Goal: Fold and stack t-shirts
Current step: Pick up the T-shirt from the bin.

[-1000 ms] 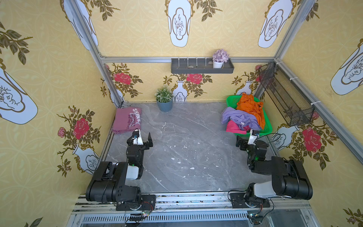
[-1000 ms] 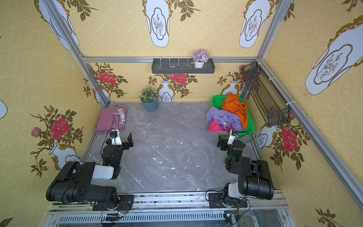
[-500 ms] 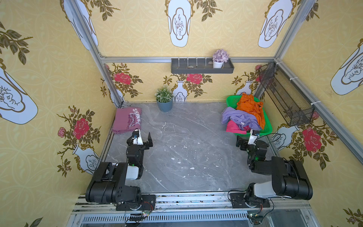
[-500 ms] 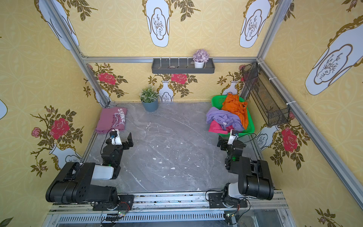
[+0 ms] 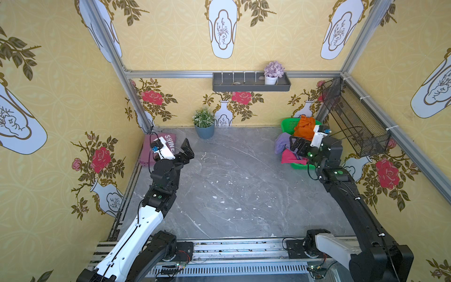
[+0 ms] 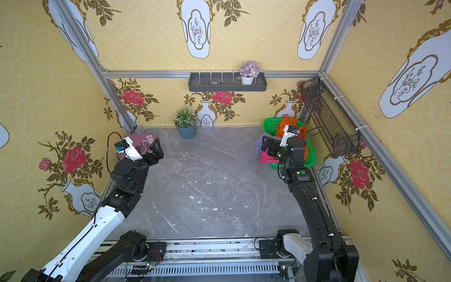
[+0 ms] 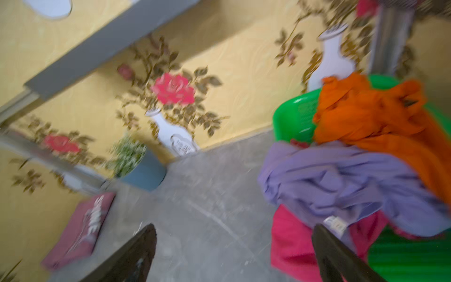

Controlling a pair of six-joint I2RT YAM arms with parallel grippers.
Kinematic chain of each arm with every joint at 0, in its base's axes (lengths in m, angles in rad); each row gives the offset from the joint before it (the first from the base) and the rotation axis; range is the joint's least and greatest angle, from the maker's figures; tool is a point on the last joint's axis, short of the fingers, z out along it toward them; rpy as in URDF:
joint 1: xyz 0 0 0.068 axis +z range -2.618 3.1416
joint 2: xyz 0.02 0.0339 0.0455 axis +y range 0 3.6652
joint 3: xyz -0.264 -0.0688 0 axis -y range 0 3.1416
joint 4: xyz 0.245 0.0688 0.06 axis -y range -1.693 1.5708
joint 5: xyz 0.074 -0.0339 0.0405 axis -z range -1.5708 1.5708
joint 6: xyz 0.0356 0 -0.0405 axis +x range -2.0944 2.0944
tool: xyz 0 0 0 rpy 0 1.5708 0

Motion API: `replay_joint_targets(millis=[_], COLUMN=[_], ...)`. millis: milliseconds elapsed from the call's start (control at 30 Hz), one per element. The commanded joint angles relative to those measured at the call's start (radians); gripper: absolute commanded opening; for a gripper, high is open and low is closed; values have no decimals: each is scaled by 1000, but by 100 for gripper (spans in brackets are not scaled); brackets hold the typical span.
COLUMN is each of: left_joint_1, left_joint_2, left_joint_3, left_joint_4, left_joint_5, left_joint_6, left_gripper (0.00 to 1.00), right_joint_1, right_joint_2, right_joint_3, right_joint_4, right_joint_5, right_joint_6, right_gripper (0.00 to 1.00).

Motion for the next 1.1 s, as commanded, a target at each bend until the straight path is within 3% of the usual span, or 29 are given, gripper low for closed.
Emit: replay_joint_targets(millis=[0, 100, 133, 167, 367, 600, 767, 800, 833, 867, 967, 1067], left_joint_1=[1, 20, 30, 28, -21, -56, -55, -55, -56, -55, -56, -55], left_joint_2=[-28, -30, -21, -4, 134, 196, 210, 205, 198, 193, 176, 180], left_joint_3=[15, -2, -10, -2, 14, -87, -52, -58, -69, -79, -108, -130], left_joint_4=[-111, -61, -7, 9, -33, 99, -14, -13, -11, -8, 9, 28], left_joint_5=[71, 189, 280, 298, 79, 22, -3, 8, 11, 16, 19, 18], left_joint_6=[-64, -181, -174, -161, -148, -115, -122, -118, -115, -112, -100, -95], left_gripper=[99, 99, 99, 99, 99, 99, 99, 99, 99, 99, 99, 99], right_joint_1=[20, 37, 51, 55, 8, -129, -162, -162, -162, -161, -132, -28], right_joint_2=[-14, -13, -20, -27, 119, 531, 728, 744, 762, 768, 712, 544], right_joint_3=[32, 68, 57, 37, 92, 285, 357, 360, 372, 376, 365, 360], right_joint_4=[-119, -147, -128, -93, -59, -29, 48, 60, 64, 70, 81, 58], right_joint_5=[-3, -25, -6, 18, 163, 243, 180, 165, 150, 148, 166, 186], right_joint_6=[36, -44, -56, -60, -48, -79, -65, -68, -72, -72, -103, -176], right_gripper=[98, 98, 98, 98, 98, 100, 74, 61, 26, 0, 0, 0])
